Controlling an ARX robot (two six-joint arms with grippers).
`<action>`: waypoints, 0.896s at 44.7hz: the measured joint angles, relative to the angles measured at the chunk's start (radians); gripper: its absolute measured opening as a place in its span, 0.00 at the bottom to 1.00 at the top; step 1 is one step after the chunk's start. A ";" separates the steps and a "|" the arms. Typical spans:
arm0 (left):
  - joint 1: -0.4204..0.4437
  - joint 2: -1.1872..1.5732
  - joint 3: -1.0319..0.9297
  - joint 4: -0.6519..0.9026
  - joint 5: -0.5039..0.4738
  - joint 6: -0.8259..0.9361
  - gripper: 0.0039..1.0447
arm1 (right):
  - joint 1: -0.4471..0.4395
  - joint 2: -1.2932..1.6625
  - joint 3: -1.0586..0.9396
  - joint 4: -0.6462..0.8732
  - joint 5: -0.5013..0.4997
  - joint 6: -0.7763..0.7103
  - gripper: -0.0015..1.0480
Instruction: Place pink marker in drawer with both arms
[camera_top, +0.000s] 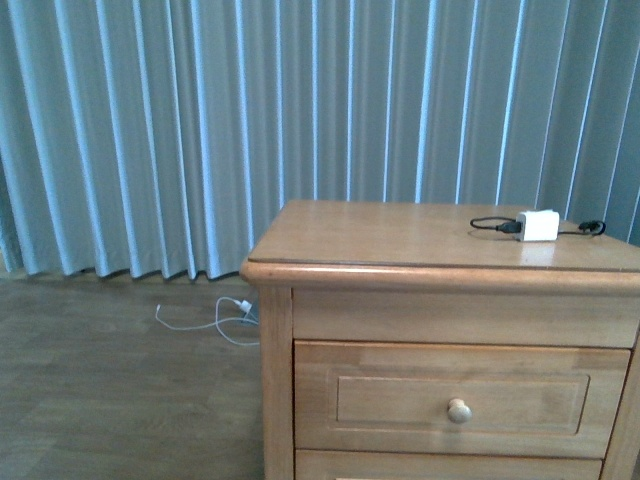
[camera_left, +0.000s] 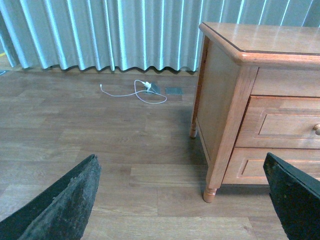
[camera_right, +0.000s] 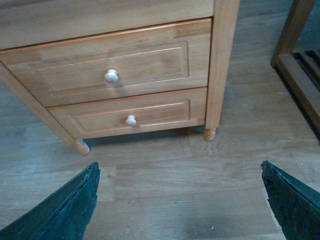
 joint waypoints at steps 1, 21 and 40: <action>0.000 0.000 0.000 0.000 0.000 0.000 0.94 | -0.009 -0.035 -0.009 -0.014 0.000 -0.001 0.92; 0.000 0.000 0.000 0.000 0.000 0.000 0.94 | 0.014 -0.192 -0.177 0.369 0.031 -0.110 0.38; 0.000 -0.001 0.000 0.000 0.000 0.000 0.94 | 0.014 -0.350 -0.203 0.238 0.031 -0.119 0.01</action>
